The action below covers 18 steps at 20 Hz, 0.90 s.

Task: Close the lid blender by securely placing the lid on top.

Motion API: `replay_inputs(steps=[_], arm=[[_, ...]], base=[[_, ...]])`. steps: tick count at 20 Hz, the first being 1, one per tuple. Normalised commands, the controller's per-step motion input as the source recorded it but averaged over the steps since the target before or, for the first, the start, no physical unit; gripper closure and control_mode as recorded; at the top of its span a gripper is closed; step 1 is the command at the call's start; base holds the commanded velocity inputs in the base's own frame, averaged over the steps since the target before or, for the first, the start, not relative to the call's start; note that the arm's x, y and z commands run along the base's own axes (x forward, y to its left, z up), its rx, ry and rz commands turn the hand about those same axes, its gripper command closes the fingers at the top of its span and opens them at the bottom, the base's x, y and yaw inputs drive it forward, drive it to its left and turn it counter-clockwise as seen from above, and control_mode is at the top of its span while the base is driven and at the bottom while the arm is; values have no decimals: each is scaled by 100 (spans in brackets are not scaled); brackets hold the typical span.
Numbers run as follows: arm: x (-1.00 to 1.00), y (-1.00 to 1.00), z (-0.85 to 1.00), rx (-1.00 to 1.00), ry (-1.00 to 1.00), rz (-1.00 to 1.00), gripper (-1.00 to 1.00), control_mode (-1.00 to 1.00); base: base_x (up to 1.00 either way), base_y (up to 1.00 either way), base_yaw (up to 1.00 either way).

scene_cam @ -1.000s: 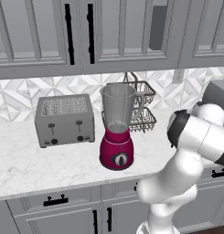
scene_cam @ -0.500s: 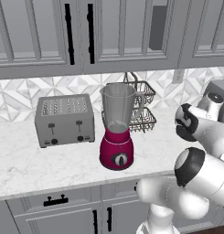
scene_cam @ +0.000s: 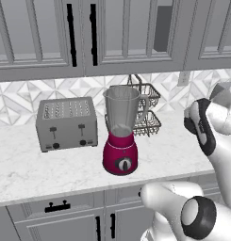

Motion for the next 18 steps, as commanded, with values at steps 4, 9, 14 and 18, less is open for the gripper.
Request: replay_inputs(steps=[4, 9, 14, 18], arm=[[-38, 38, 98, 0, -19, 3, 100, -100], [-43, 47, 99, 0, -21, 4, 100, -100], [-37, 53, 87, 0, -10, 5, 100, -100], [-31, 52, 72, 0, 0, 5, 100, -100]], base=[[0, 0, 0], [0, 0, 0], [0, 0, 0], [0, 0, 0]])
